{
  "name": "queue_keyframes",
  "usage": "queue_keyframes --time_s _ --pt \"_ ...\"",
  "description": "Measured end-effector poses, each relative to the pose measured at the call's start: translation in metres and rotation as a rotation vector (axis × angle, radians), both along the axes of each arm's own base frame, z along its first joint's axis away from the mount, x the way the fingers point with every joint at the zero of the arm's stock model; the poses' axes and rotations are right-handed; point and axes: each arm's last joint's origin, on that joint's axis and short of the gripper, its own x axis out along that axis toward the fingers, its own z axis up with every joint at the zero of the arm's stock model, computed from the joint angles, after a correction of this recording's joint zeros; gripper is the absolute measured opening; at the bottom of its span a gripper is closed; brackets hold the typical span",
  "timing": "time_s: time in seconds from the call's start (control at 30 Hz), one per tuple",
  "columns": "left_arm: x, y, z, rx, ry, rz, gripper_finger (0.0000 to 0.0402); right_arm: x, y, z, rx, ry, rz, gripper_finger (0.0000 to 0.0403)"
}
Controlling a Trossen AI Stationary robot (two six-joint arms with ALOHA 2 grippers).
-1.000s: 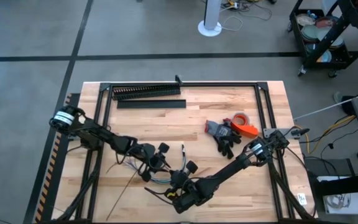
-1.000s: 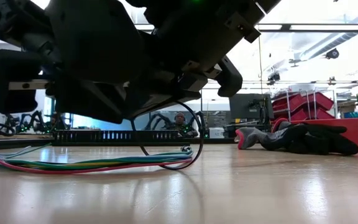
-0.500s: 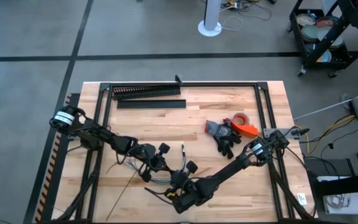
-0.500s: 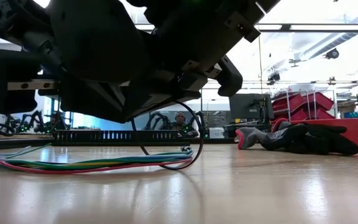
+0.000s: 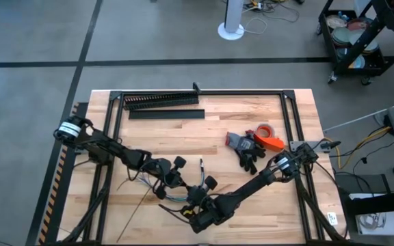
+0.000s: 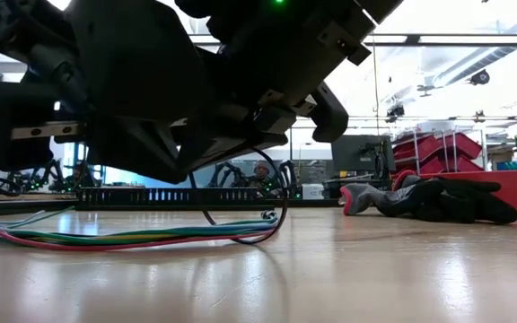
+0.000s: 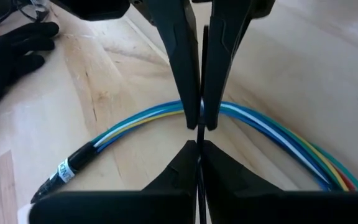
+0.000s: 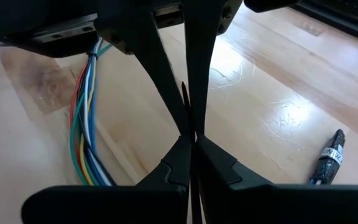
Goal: Ziptie cables
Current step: Wrap the black zip tie on the cable
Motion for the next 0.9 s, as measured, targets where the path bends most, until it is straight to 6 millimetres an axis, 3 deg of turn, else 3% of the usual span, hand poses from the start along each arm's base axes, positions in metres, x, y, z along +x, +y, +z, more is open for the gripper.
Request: queue_keyframes --time_s 0.47,0.9 --pt "-0.004 0.017 -0.001 0.006 0.019 0.048 0.0 -0.01 0.01 0.0 0.076 -0.01 -0.028 0.0" --pt "-0.003 0.055 -0.007 -0.006 0.049 0.201 0.0001 -0.026 0.019 0.002 0.087 0.013 -0.052 0.0"
